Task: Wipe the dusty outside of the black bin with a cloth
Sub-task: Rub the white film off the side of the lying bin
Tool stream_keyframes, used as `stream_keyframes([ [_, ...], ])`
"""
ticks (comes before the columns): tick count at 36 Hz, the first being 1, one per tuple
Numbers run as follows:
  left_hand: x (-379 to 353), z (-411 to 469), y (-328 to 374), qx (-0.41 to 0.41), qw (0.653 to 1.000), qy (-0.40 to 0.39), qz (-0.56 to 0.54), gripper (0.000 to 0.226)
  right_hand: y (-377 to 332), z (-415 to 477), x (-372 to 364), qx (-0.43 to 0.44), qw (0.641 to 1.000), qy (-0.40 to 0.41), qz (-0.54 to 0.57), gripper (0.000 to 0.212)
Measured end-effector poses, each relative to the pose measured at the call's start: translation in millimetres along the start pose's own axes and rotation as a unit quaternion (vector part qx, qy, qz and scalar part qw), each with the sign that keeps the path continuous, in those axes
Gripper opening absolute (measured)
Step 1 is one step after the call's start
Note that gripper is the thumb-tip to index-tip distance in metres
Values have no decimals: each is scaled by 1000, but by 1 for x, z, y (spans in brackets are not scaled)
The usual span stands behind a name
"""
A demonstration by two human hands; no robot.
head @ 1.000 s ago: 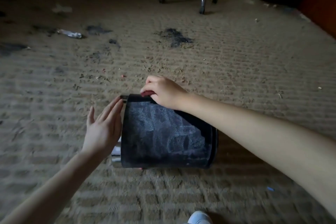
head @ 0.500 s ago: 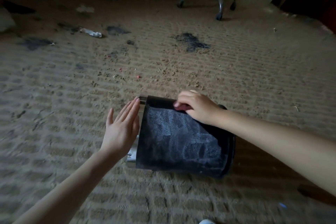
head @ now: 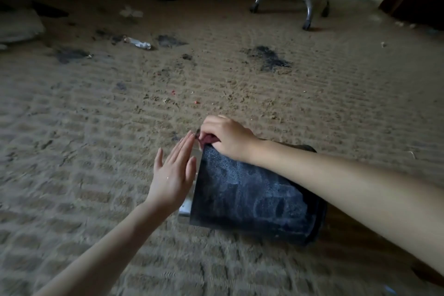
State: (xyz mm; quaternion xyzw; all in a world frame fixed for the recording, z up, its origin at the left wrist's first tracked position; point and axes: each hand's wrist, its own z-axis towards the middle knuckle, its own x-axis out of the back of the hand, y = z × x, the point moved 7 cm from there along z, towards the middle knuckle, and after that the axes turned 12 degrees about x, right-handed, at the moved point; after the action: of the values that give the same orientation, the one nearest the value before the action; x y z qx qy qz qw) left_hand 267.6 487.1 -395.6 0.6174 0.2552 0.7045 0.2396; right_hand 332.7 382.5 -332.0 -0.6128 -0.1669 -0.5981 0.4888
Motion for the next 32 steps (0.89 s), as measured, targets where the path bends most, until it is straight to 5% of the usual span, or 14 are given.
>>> stream_keyframes([
  [9,0,-1,1,-1,1000,-8,-20,56,47,-122,59,-138,989,-21,-51,26],
  [15,-2,2,1,13,1000,-18,-22,56,18,-47,48,-75,997,36,-2,30],
  [20,-4,1,-2,14,999,-23,-27,55,-8,4,7,-22,1000,-14,13,23],
  [32,0,2,3,-36,999,-18,-29,54,40,-131,61,-163,983,0,-88,26],
])
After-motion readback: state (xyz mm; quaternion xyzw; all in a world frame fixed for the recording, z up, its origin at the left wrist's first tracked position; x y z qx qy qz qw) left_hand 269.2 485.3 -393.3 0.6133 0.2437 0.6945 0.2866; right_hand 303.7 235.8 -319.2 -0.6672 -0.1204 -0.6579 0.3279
